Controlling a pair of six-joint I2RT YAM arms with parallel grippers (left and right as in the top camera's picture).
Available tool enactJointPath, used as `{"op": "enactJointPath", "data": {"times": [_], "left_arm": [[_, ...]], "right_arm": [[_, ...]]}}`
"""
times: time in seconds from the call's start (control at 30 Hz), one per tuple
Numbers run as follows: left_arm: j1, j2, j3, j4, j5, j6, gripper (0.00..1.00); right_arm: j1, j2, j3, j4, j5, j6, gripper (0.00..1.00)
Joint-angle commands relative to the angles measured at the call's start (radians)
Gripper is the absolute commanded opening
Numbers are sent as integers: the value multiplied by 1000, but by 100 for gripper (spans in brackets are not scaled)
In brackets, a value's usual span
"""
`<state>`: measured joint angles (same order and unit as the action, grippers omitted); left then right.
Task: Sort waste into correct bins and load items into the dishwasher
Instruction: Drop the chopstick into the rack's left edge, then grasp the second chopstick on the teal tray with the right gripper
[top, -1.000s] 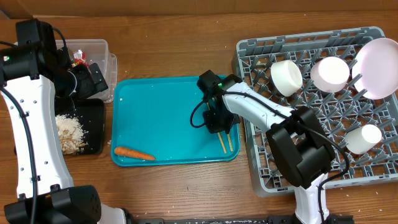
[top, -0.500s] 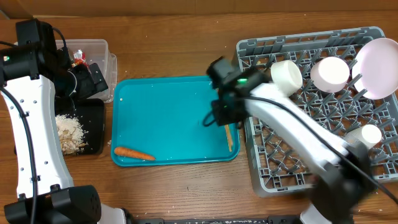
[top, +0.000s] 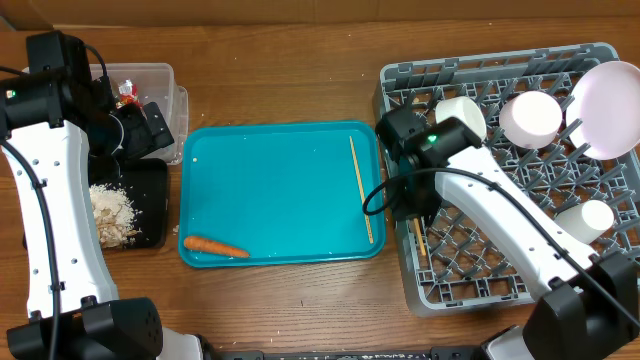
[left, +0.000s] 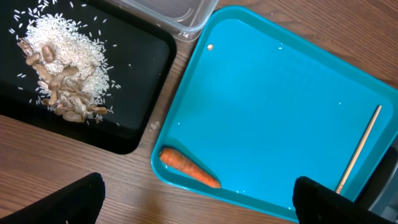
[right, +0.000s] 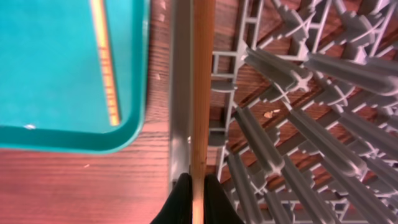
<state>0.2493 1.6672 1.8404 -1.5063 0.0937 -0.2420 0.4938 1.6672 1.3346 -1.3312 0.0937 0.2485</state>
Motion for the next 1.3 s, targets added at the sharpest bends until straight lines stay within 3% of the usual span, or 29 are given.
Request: {"op": "enactJointPath", "data": {"times": [0.0,0.2,0.27,0.3,0.4,0.6,0.73,0.97,1.27], "left_arm": [[-1,2,-9,-8,7,-16,98],[-1,2,-9,-7,7,-17,98],[-1,2,-9,-6,7,-16,98],[-1,2,-9,-6,7,-16,98],[-1,2,-9,-7,7,-16,98],[-1,2,-9,-6,8,-16,98],[-1,2,-9,-4,8,-16,99],[-1,2,-9,0,8,-17,99],[-1,2,-9,11,7,-16,100]], "right_arm": [[-27,5,-29,26,19,8,4],[-46,5,-31,35,17,10,7],[-45,5,-31,35,18,10,30],[-44,5,-31,35,18,11,35],[-44,1,3,20,18,11,41],[-39,-10,233,-8,-34,10,44],[-11,-10,341,143,-213,-41,54],[51,78,303,201,-214,-39,58],[63,343,230,212,-189,14,58]]}}
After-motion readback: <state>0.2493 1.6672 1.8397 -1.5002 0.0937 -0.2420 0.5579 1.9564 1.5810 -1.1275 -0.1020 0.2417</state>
